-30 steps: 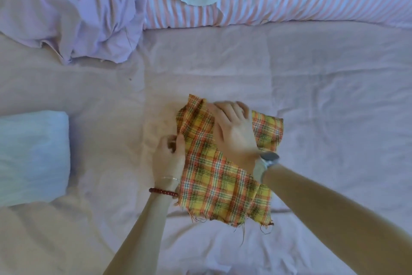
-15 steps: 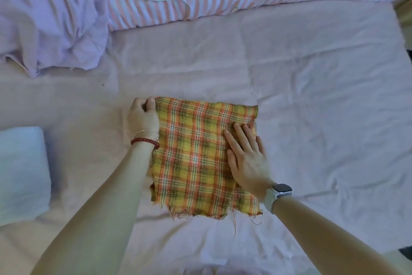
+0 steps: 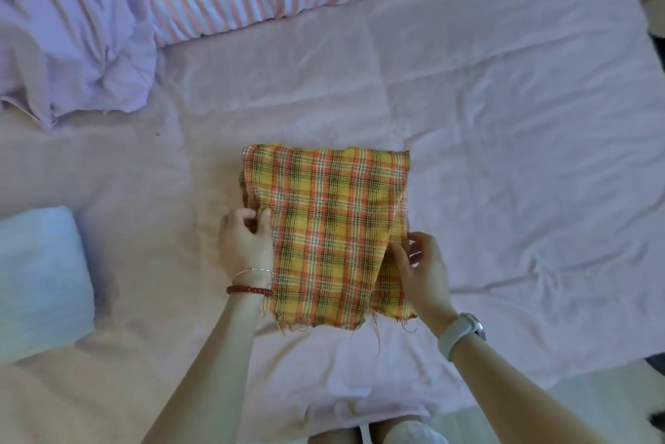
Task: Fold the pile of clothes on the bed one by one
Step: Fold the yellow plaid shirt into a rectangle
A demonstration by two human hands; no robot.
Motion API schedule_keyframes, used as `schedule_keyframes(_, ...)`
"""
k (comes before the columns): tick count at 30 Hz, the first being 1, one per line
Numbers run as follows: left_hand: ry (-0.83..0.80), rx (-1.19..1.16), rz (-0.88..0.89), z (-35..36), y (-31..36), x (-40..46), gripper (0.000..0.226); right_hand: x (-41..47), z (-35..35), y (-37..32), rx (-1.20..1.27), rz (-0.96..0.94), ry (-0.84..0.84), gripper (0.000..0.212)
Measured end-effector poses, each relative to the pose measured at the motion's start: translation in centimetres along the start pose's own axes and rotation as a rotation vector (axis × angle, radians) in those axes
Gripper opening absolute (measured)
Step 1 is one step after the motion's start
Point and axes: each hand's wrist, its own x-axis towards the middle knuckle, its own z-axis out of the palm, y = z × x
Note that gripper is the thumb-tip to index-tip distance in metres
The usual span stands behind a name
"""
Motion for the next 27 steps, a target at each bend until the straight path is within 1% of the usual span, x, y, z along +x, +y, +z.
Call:
schedule_keyframes(2, 0.036, 0.007, 0.042, -0.1, 0.1, 0.6, 0.025, 0.5, -0.1, -0.5, 0.002, 0.062, 0.05, 0.017)
schedule_keyframes(3, 0.047, -0.029, 0.049, -0.4, 0.0, 1.1, 0.026, 1.0, -0.2, -0.3, -0.014, 0.088, 0.053, 0.012)
schedule_keyframes(5, 0.113, -0.091, 0.039, -1.2, 0.0, 2.3, 0.027, 1.3, -0.3, -0.3, 0.002, 0.116, 0.049, 0.009)
schedule_keyframes(7, 0.185, -0.12, 0.043, -2.0, -0.2, 2.6, 0.028, 1.2, -0.4, -0.5, -0.024, 0.105, 0.036, 0.009)
schedule_keyframes(8, 0.189, -0.114, 0.024, -2.2, -0.5, 2.7, 0.029, 1.1, -0.5, -0.6, -0.043, 0.092, 0.038, 0.009)
schedule_keyframes(11, 0.118, -0.079, -0.093, -1.8, -1.3, 2.9, 0.031, 1.0, -0.4, -0.7, -0.114, 0.078, 0.037, 0.008)
schedule_keyframes(13, 0.103, -0.025, -0.119, -1.5, -1.0, 3.2, 0.029, 0.9, -0.5, -0.6, -0.164, 0.053, 0.048, 0.006)
schedule_keyframes(14, 0.132, 0.0, -0.094, -1.7, -0.4, 3.5, 0.027, 0.9, -0.5, -0.6, -0.186, 0.012, 0.08, 0.007)
schedule_keyframes(15, 0.166, 0.01, -0.025, -1.8, 0.2, 3.8, 0.027, 0.8, -0.5, -0.6, -0.2, -0.042, 0.122, 0.011)
schedule_keyframes(17, 0.192, 0.058, 0.246, -1.9, 1.8, 4.4, 0.027, 1.1, -0.6, -1.0, -0.216, -0.179, 0.196, 0.02)
schedule_keyframes(19, 0.137, 0.177, 0.518, -1.5, 3.4, 5.1, 0.028, 1.8, -0.4, -1.7, -0.245, -0.305, 0.224, 0.027)
schedule_keyframes(20, 0.062, 0.238, 0.583, -1.1, 4.2, 5.5, 0.028, 2.3, -0.2, -2.1, -0.253, -0.341, 0.217, 0.031)
schedule_keyframes(21, -0.025, 0.292, 0.603, -0.7, 4.8, 5.8, 0.028, 2.7, 0.1, -2.5, -0.254, -0.363, 0.198, 0.035)
schedule_keyframes(23, -0.155, 0.365, 0.564, 0.2, 5.4, 6.8, 0.025, 3.2, 0.7, -3.2, -0.267, -0.403, 0.141, 0.043)
schedule_keyframes(25, -0.194, 0.35, 0.533, 0.6, 5.3, 7.7, 0.019, 3.4, 1.5, -3.7, -0.288, -0.42, 0.075, 0.052)
schedule_keyframes(27, -0.161, 0.3, 0.524, 0.4, 5.1, 8.5, 0.016, 3.5, 2.2, -3.8, -0.301, -0.402, 0.023, 0.059)
